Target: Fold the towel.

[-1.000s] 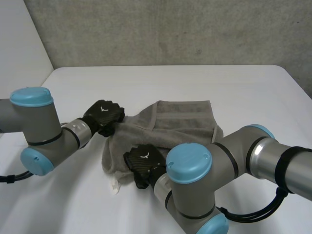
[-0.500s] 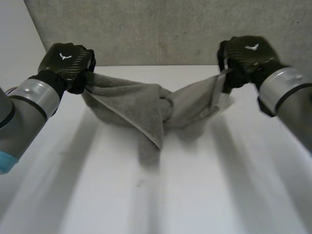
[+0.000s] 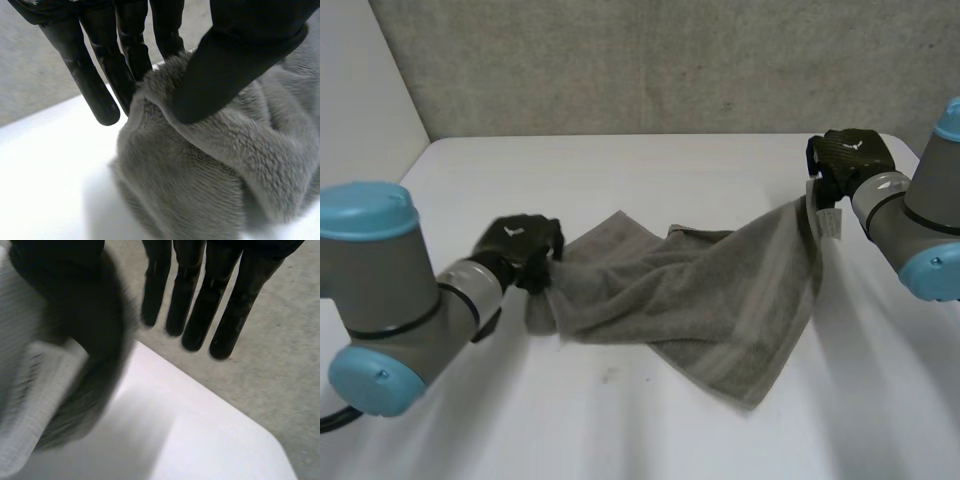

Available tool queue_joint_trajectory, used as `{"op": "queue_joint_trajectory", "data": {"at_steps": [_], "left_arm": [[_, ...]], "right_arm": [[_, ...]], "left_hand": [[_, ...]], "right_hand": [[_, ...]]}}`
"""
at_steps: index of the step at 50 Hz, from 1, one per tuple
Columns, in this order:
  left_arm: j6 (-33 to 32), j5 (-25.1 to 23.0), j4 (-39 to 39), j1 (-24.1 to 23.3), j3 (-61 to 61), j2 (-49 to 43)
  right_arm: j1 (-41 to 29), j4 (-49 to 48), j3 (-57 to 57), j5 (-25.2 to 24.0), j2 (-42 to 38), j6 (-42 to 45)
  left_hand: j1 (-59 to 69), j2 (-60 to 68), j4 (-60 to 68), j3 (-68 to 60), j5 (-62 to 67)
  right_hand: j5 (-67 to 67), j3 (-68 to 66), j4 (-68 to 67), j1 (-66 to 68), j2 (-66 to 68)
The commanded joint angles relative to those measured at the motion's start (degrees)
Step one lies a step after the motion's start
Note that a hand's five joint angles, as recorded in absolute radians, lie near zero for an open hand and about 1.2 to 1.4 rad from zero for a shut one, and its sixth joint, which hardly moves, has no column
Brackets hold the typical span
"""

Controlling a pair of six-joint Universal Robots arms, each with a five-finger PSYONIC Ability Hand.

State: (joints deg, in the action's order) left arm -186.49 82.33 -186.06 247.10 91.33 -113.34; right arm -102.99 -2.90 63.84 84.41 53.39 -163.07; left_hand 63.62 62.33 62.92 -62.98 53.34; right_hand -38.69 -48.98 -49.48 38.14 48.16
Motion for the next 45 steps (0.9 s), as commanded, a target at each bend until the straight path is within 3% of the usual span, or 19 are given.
{"op": "queue_joint_trajectory", "data": {"at_steps": [1, 8, 13, 19, 23, 30, 38, 45], "left_arm": [[4.0, 0.1, 1.6, -5.0, 0.9, 0.7], [3.8, 0.4, 1.7, -3.6, 0.3, 4.9], [3.4, -0.2, 1.5, 1.7, -0.5, 6.1], [3.4, -0.7, 1.6, 7.6, -3.1, 6.8], [3.4, -0.7, 1.7, 10.2, -4.1, 6.1], [3.4, -0.7, 1.7, 10.9, -4.0, 4.3], [3.5, -0.7, 1.7, 10.9, -3.0, 3.8], [3.5, -0.7, 1.7, 10.6, -2.2, 3.8]], "right_arm": [[-0.5, -1.3, 1.3, 3.2, 1.3, -0.4], [-0.5, 1.1, 12.4, 2.3, 13.9, -0.6], [-0.6, 1.4, 22.3, 0.2, 20.2, -0.5], [-5.2, 2.6, 34.1, -5.6, 26.4, -2.0], [-9.4, 3.1, 40.0, -8.8, 26.3, -6.9], [-14.8, 0.7, 45.1, -9.4, 24.0, -8.8], [-17.2, -8.6, 48.9, -7.8, 20.3, -8.1], [-17.8, -16.9, 51.5, -2.9, 17.6, -2.1]], "left_hand": [[-52.2, -50.9, -51.5, 51.6, -51.9], [-52.1, -50.8, -51.4, 51.4, -51.8], [-51.4, -50.1, -50.7, 50.7, -51.1], [-51.2, -49.9, -50.5, 50.6, -50.9], [-51.1, -49.8, -50.3, 50.4, -50.8], [-51.1, -49.8, -50.3, 50.4, -50.8], [-51.1, -49.8, -50.3, 50.4, -50.8], [-51.1, -49.8, -50.3, 50.4, -50.8]], "right_hand": [[38.7, 39.0, 39.5, -28.1, -38.2], [38.7, 39.0, 39.5, -28.1, -38.2], [33.9, 34.2, 34.7, -23.3, -33.4], [31.9, 32.2, 32.7, -21.3, -31.4], [31.2, 31.5, 32.0, -20.7, -30.7], [26.8, 27.1, 27.6, -16.3, -26.3], [19.6, 19.9, 20.4, -9.1, -19.1], [12.6, 12.8, 13.3, -2.0, -12.0]]}}
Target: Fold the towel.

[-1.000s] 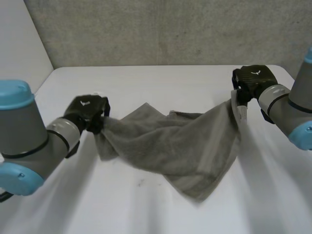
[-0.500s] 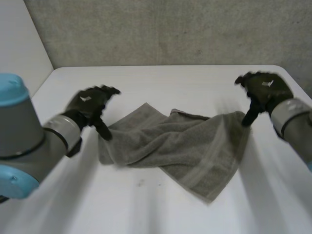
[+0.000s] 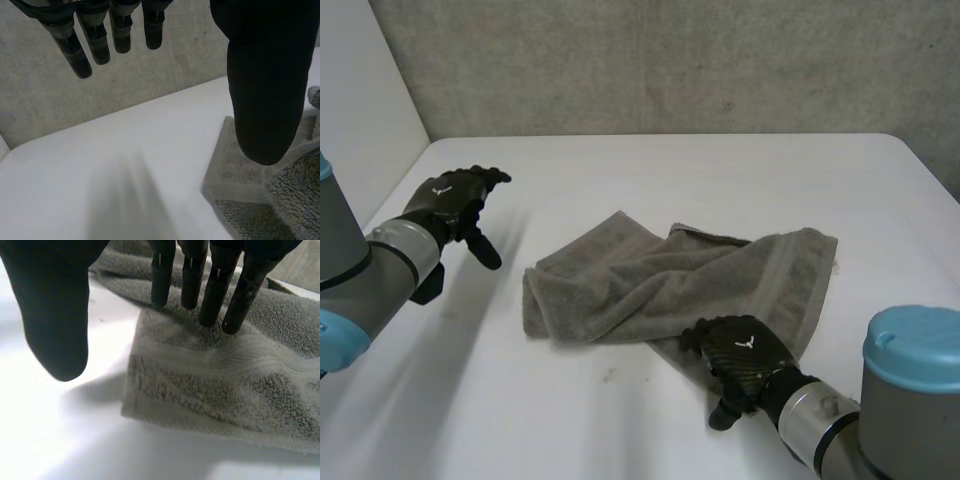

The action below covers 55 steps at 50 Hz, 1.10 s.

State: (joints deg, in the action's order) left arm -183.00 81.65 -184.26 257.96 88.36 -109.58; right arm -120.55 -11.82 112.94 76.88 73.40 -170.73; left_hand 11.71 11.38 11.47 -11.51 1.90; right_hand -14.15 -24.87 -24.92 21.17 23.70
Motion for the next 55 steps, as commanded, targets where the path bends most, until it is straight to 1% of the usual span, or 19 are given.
{"op": "queue_joint_trajectory", "data": {"at_steps": [1, 5, 12, 14, 15, 17, 19, 26, 29, 30, 31, 33, 34, 36, 41, 45, 48, 53, 55], "left_arm": [[0.0, 0.0, 0.0, -0.3, 0.8, 0.1], [0.0, 0.0, 0.0, -0.5, 1.0, 0.1], [0.0, 0.0, 0.0, -0.7, 1.6, 0.1], [0.0, 0.0, 0.1, -0.8, 1.6, 0.1], [0.0, 0.0, 0.1, -0.8, 1.6, 0.1], [0.0, 0.0, 0.1, -0.8, 1.7, 0.1], [0.0, 0.0, 0.1, -0.8, 1.8, 0.1], [-0.1, -0.3, 0.2, -1.0, 3.0, 0.0], [-0.1, -1.8, 0.0, -1.2, 3.7, -0.5], [-0.1, -3.6, 0.0, -1.5, 3.8, -1.3], [-0.1, -3.6, 0.0, -1.5, 3.8, -1.3], [-0.1, -7.6, 0.2, -2.5, 3.8, -3.2], [-0.1, -7.6, 0.2, -2.5, 3.8, -3.2], [-0.1, -11.3, 0.2, -3.1, 3.7, -4.1], [-0.2, -14.3, -0.3, -3.1, 3.5, -5.3], [-0.3, -14.9, -0.4, -3.1, 3.1, -6.0], [-2.2, -14.9, -0.4, -3.0, 3.1, -6.4], [-8.3, -15.5, -0.7, -2.8, 3.4, -7.2], [-12.9, -17.0, -0.6, -2.7, 3.5, -7.5]], "right_arm": [[-0.1, -9.5, 2.8, 5.6, -2.6, 6.6], [0.1, -11.3, 3.1, 7.2, -3.5, 8.3], [0.9, -11.7, 2.7, 9.2, -4.1, 10.7], [2.2, -12.0, 2.5, 10.2, -4.0, 11.9], [2.2, -12.0, 2.5, 10.2, -4.0, 11.9], [4.4, -13.2, 2.5, 11.0, -3.7, 13.4], [5.8, -13.5, 2.3, 11.2, -3.5, 14.1], [9.6, -13.2, 0.7, 10.3, -1.5, 15.6], [9.9, -12.6, -1.1, 10.5, 1.2, 15.5], [10.1, -12.2, -2.4, 10.5, 2.8, 15.4], [10.1, -12.2, -2.4, 10.5, 2.8, 15.4], [11.0, -10.5, -5.2, 10.5, 6.7, 15.1], [11.0, -10.5, -5.2, 10.5, 6.8, 15.1], [11.9, -7.5, -8.6, 9.6, 10.2, 14.7], [12.9, -2.3, -13.4, 7.4, 14.0, 14.6], [14.6, 0.0, -16.3, 6.4, 16.4, 14.6], [16.8, 0.9, -18.6, 6.1, 18.6, 14.5], [18.5, 1.5, -21.4, 6.1, 19.9, 14.5], [19.4, 1.6, -22.2, 6.1, 19.9, 14.5]], "left_hand": [[0.9, 1.2, 1.1, -1.1, 0.7], [0.9, 1.2, 1.1, -1.1, 0.7], [0.9, 1.2, 1.1, -1.1, 0.7], [0.9, 1.2, 1.1, -1.1, 0.7], [0.9, 1.2, 1.1, -1.1, 0.7], [0.9, 1.2, 1.1, -1.1, 0.7], [0.9, 1.2, 1.1, -1.1, 0.7], [0.9, 1.2, 1.1, -1.1, 0.7], [0.9, 1.2, 1.1, -1.1, 0.7], [0.9, 1.2, 1.1, -1.1, 0.7], [0.9, 1.2, 1.1, -1.1, 0.7], [0.5, 0.9, 0.8, -0.7, 0.3], [0.5, 0.9, 0.8, -0.7, 0.3], [0.2, 0.5, 0.4, -0.4, 0.0], [-0.1, 0.2, 0.1, 0.0, -0.3], [-0.1, 0.2, 0.1, 0.0, -0.3], [-0.1, 0.2, 0.1, 0.0, -0.3], [-0.1, 0.2, 0.1, 0.0, -0.3], [0.9, 1.2, 1.1, -1.0, 0.7]], "right_hand": [[-13.2, -12.5, -12.4, 16.1, 13.6], [-14.4, -13.6, -13.6, 17.3, 14.8], [-26.1, -25.4, -25.4, 29.1, 26.6], [-41.2, -40.5, -40.4, 44.2, 41.6], [-41.3, -40.6, -40.5, 44.3, 41.7], [-53.7, -52.9, -52.9, 56.6, 54.1], [-55.8, -55.1, -55.1, 58.8, 56.3], [-55.9, -55.1, -55.1, 58.8, 56.3], [-55.9, -55.1, -55.1, 58.8, 56.3], [-55.9, -55.1, -55.1, 58.8, 56.3], [-55.9, -55.1, -55.1, 58.8, 56.3], [-55.9, -55.1, -55.1, 58.8, 56.3], [-55.9, -55.1, -55.1, 58.8, 56.3], [-55.9, -55.1, -55.1, 58.8, 56.3], [-55.9, -55.1, -55.1, 58.8, 56.3], [-55.9, -55.1, -55.1, 58.8, 56.3], [-55.9, -55.1, -55.1, 58.8, 56.3], [-55.9, -55.1, -55.1, 58.8, 56.3], [-55.9, -55.1, -55.1, 58.8, 56.3]]}}
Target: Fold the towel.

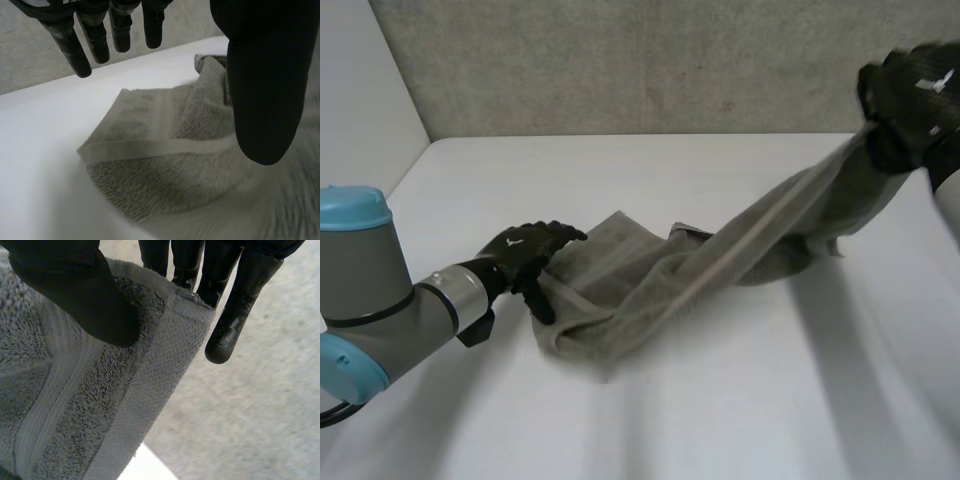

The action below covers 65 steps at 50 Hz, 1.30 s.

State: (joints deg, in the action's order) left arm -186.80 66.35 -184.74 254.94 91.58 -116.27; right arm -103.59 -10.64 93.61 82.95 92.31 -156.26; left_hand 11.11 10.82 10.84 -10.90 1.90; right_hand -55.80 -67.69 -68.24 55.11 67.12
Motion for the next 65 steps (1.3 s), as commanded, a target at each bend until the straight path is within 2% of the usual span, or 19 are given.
{"op": "queue_joint_trajectory", "data": {"at_steps": [1, 8, 14, 29, 32, 34, 35, 36, 37, 39, 40, 42, 54, 55, 56, 58, 62, 64, 65], "left_arm": [[-9.1, -1.8, -0.1, 0.3, 0.3, -0.8], [-15.6, -11.2, 0.5, -0.1, 0.6, -1.9], [-16.5, -15.8, 0.5, -1.5, 2.5, -0.8], [-16.8, -14.9, 1.8, -5.7, 8.6, 6.4], [-16.8, -14.0, 1.4, -8.6, 9.8, 6.6], [-17.2, -10.0, 0.7, -11.1, 10.1, 6.0], [-17.2, -10.0, 0.7, -11.1, 10.1, 6.0], [-17.5, -7.1, 0.0, -12.0, 9.9, 5.0], [-17.5, -7.0, 0.0, -12.0, 9.9, 5.0], [-19.0, -0.6, -2.0, -13.4, 9.5, 3.0], [-19.0, -0.6, -2.0, -13.4, 9.5, 3.0], [-22.1, 3.6, -4.0, -15.0, 9.4, 2.4], [-27.7, 5.0, -6.0, -16.1, 9.4, 0.9], [-28.3, 4.8, -6.1, -16.1, 9.5, 0.8], [-28.3, 4.8, -6.1, -16.1, 9.5, 0.8], [-29.3, 4.8, -7.4, -16.1, 9.5, 0.5], [-30.6, 5.5, -9.7, -16.1, 9.8, 0.1], [-32.7, 6.9, -11.1, -16.1, 10.0, -0.4], [-32.8, 6.9, -11.1, -16.1, 10.0, -0.4]], "right_arm": [[2.4, 0.4, -2.9, 0.0, 1.0, 0.0], [4.0, 0.9, -1.1, 0.0, 0.5, 0.1], [4.3, 0.8, 2.0, -0.5, -0.7, 0.2], [6.7, 0.7, 3.2, -1.2, -3.6, 0.1], [6.7, 0.7, 3.2, -1.6, -3.6, 0.1], [6.7, 0.7, 3.3, -1.7, -3.6, 0.1], [6.7, 0.7, 3.3, -1.7, -3.6, 0.1], [6.7, 0.8, 3.5, -1.7, -3.6, 0.1], [6.7, 0.8, 3.5, -1.7, -3.6, 0.1], [6.7, 0.7, 3.9, -1.8, -3.6, 0.1], [6.7, 0.7, 4.0, -1.8, -3.6, 0.1], [6.7, 0.8, 4.4, -1.8, -3.6, 0.1], [7.2, 0.7, 5.4, -2.0, -3.6, 0.1], [7.3, 0.7, 5.4, -2.1, -3.7, 0.1], [7.3, 0.7, 5.4, -2.1, -3.7, 0.1], [7.4, 0.7, 5.5, -2.1, -3.7, 0.1], [7.5, 0.7, 5.5, -2.1, -3.8, 0.1], [7.5, 0.6, 5.4, -2.1, -4.0, 0.1], [7.5, 0.6, 5.4, -2.1, -4.0, 0.1]], "left_hand": [[1.5, 1.8, 1.7, -1.7, 0.7], [5.0, 5.3, 5.3, -5.2, 4.2], [7.2, 7.5, 7.4, -7.4, 6.4], [7.2, 7.5, 7.4, -7.4, 6.4], [10.7, 11.0, 11.0, -10.9, 9.9], [12.6, 12.9, 12.8, -12.8, 11.8], [12.6, 12.9, 12.8, -12.8, 11.8], [12.7, 13.0, 13.0, -12.9, 11.9], [12.7, 13.0, 13.0, -12.9, 11.9], [15.2, 15.5, 15.5, -15.4, 14.4], [15.3, 15.5, 15.5, -15.5, 14.5], [23.3, 23.6, 23.5, -23.5, 22.5], [26.9, 27.2, 27.1, -27.1, 26.1], [33.9, 34.1, 34.1, -34.1, 33.1], [33.9, 34.2, 34.2, -34.1, 33.1], [48.7, 49.0, 48.9, -48.9, 47.9], [54.4, 54.7, 54.7, -54.7, 53.7], [64.5, 64.8, 64.7, -64.7, 63.7], [64.5, 64.8, 64.8, -64.7, 63.8]], "right_hand": [[-14.2, -12.3, -11.8, 24.9, 12.9], [-14.2, -12.3, -11.8, 24.9, 12.9], [-14.2, -12.3, -11.8, 24.9, 12.9], [-14.2, -12.3, -11.8, 24.9, 12.9], [-14.2, -12.3, -11.8, 24.9, 12.9], [-14.2, -12.3, -11.8, 24.9, 12.9], [-14.2, -12.3, -11.8, 24.9, 12.9], [-14.2, -12.3, -11.8, 24.9, 12.9], [-14.2, -12.3, -11.8, 24.9, 12.9], [-14.2, -12.3, -11.8, 24.9, 12.9], [-14.2, -12.3, -11.8, 24.9, 12.9], [-14.2, -12.3, -11.8, 24.9, 12.9], [-14.2, -12.3, -11.8, 24.9, 12.9], [-14.2, -12.3, -11.8, 24.9, 12.9], [-14.2, -12.3, -11.8, 24.9, 12.9], [-14.2, -12.3, -11.8, 24.9, 12.9], [-14.2, -12.3, -11.8, 24.9, 12.9], [-14.2, -12.3, -11.8, 24.9, 12.9], [-14.2, -12.3, -11.8, 24.9, 12.9]]}}
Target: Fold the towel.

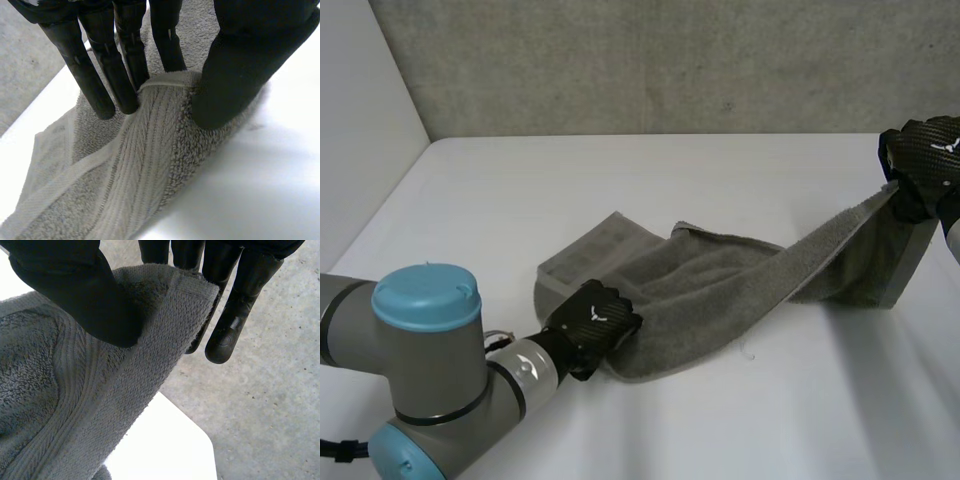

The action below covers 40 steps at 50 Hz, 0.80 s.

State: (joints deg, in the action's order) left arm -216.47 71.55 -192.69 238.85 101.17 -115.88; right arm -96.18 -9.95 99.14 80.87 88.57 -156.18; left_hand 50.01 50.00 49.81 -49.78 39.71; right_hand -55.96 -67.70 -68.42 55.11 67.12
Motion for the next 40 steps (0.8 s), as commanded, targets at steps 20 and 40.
{"op": "queue_joint_trajectory", "data": {"at_steps": [20, 40], "left_arm": [[-6.3, 5.9, 11.0, 9.3, -0.4, 13.8], [-5.7, 5.7, 21.4, 16.6, -15.7, 2.6]], "right_arm": [[-0.2, 25.3, -3.3, -5.5, -5.7, 16.1], [-6.8, 38.0, -25.6, -2.7, -24.8, 26.1]], "left_hand": [[30.0, 30.0, 30.2, -30.2, 30.3], [30.0, 30.0, 30.2, -30.2, 30.3]], "right_hand": [[-14.0, -12.3, -11.6, 24.9, 12.9], [-14.0, -12.3, -11.6, 24.9, 12.9]]}}
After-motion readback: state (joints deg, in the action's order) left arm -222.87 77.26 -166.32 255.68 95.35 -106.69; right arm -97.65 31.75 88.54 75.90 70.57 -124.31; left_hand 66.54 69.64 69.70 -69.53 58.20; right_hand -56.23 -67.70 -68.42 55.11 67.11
